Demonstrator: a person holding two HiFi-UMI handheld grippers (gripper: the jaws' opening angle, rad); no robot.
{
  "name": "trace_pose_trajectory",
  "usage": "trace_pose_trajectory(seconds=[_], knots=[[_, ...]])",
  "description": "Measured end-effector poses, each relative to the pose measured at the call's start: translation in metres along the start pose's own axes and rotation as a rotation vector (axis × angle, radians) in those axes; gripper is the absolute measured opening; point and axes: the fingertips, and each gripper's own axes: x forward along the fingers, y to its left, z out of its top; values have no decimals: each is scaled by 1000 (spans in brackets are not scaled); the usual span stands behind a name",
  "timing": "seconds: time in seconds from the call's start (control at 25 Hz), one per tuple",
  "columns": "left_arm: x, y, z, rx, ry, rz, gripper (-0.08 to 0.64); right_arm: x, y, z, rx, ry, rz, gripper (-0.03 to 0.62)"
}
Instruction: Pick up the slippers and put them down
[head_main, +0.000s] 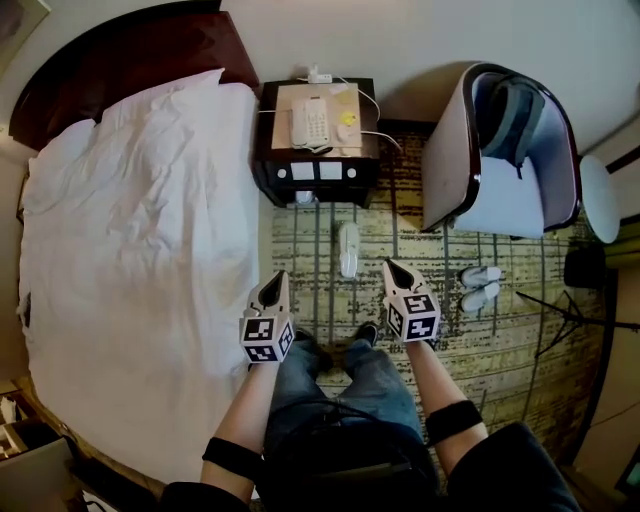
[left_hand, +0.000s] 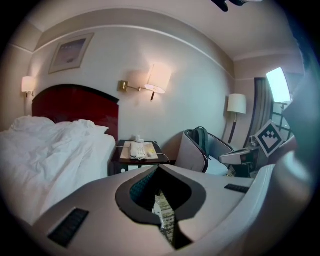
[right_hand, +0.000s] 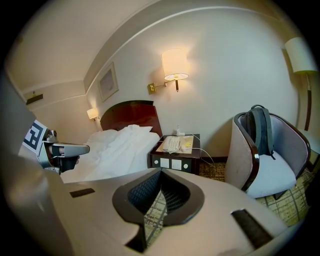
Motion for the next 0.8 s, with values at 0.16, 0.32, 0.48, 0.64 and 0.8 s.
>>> trace_pose_trajectory(seconds=[0.16,0.32,0.48,0.64,0.8], knots=[[40,17,-19,-12,21,11,2,34,-11,-11,43,-14,-9,2],[93,38,-45,-5,21,-11,2,81,-19,-31,56,-20,-35,2],[154,58,-86,-4,39,-25,26,132,-30,-61,75,-15,-60,2],[216,74,-128,-8,56,-35,83,187,-40,-93,90,-18,-58,2],[279,94,-178,0,72,-32,128,243,-54,-133,101,-16,-56,2]])
